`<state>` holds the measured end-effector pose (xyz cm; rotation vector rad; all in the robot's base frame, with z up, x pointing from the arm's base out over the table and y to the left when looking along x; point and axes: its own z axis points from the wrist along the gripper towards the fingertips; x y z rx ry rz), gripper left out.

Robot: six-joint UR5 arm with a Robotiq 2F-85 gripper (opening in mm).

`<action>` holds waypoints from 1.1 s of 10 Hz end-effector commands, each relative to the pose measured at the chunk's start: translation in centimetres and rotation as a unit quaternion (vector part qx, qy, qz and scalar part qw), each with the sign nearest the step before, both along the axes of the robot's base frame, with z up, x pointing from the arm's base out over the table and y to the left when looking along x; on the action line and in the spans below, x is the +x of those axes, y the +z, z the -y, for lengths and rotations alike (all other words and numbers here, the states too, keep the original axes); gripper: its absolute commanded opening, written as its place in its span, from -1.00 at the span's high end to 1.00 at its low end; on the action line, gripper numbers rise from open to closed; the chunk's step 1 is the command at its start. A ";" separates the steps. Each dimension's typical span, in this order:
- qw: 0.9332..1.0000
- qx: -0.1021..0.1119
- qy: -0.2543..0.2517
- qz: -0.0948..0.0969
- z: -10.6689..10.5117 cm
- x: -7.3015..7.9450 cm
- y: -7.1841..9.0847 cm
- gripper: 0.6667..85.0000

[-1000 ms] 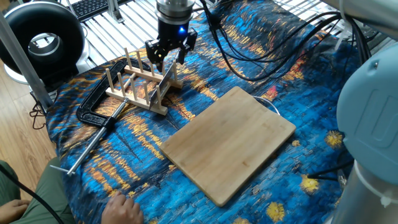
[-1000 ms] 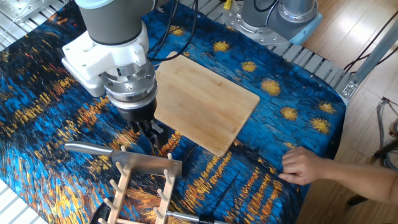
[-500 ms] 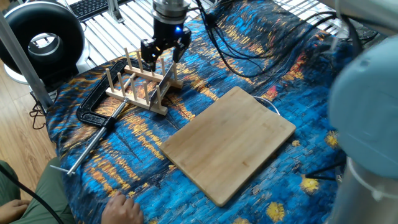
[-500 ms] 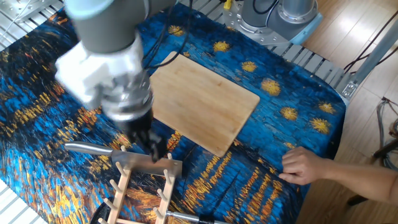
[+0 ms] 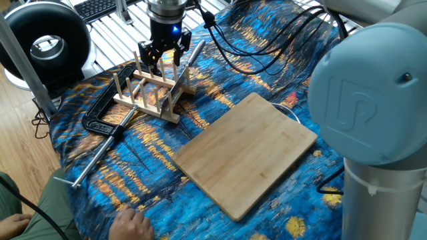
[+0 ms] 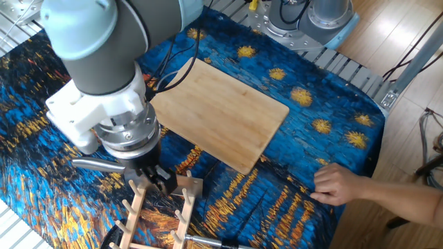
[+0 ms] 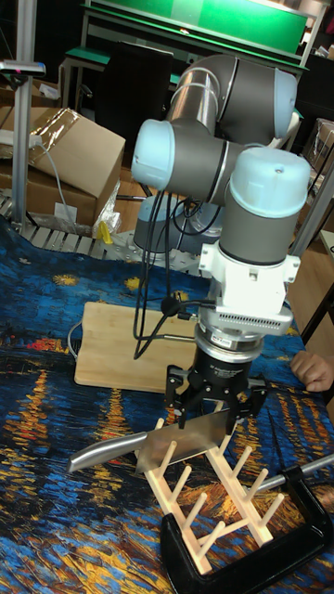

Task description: Put the knife on the cutting board

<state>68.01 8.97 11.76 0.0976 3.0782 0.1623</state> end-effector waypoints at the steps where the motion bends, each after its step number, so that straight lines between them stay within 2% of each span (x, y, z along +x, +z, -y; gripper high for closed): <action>1: 0.999 -0.018 -0.027 -0.013 1.4 -0.5 -0.5 -0.49; 4: 0.999 -0.017 -0.046 -0.014 1.9 -1.4 -0.9 -0.44; 5: 0.999 -0.012 -0.050 -0.014 1.7 -1.4 -1.0 -0.44; 8: 0.999 -0.014 -0.051 -0.009 2.1 -1.7 -1.3 -0.43; 11: 0.998 -0.001 -0.058 -0.006 1.7 -1.9 -1.6 -0.43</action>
